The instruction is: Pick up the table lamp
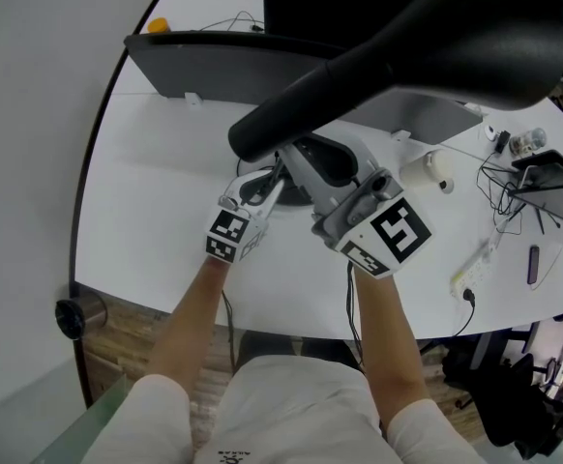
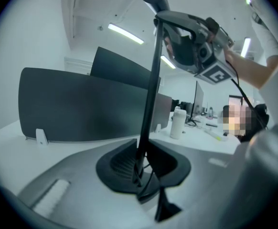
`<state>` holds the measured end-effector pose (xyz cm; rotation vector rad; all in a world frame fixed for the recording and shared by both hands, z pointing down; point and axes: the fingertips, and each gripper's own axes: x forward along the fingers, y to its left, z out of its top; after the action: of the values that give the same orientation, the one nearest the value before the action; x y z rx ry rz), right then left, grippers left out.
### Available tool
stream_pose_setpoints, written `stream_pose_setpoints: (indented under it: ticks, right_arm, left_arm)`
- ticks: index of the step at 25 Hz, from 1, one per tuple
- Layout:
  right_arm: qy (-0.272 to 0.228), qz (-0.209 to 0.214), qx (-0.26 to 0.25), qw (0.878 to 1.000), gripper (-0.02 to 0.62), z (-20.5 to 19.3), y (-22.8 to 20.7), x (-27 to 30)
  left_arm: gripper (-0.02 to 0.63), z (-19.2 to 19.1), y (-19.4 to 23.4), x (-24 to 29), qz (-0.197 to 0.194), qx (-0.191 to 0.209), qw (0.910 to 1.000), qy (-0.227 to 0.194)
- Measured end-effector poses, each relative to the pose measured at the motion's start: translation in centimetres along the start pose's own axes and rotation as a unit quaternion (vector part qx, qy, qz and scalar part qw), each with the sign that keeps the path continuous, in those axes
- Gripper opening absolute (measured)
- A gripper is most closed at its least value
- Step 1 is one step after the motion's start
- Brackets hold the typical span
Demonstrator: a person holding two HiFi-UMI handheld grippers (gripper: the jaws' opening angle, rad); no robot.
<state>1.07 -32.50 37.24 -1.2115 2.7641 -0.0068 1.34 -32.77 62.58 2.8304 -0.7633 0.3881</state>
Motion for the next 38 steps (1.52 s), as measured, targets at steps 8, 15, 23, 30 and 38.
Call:
stream_pose_setpoints:
  ticks: [8,15,23,30,38]
  right_arm:
    - [-0.002,0.002,0.0,1.0,0.035,0.8,-0.2,-0.8]
    - [0.0,0.019,-0.013,1.0,0.035,2.2,0.7,-1.0]
    - [-0.016,0.028,-0.021,0.999,0.036,6.4,1.0,-2.8]
    - [-0.016,0.044,-0.033,0.998,0.037,9.4,1.3,-4.0]
    - [-0.017,0.057,-0.033,0.998,0.038,12.7,1.7,-5.6]
  left_arm:
    - [0.063,0.8,0.0,-0.4,0.007,-0.005,1.0,-0.003]
    - [0.058,1.8,-1.6,-0.5,0.004,0.0,1.0,-0.005]
    - [0.058,5.6,-4.0,-1.4,0.007,0.008,0.9996,-0.026]
    - [0.055,8.3,-6.0,-1.6,0.014,0.013,0.9992,-0.035]
    - [0.055,11.1,-8.6,-2.3,0.023,0.014,0.9988,-0.042]
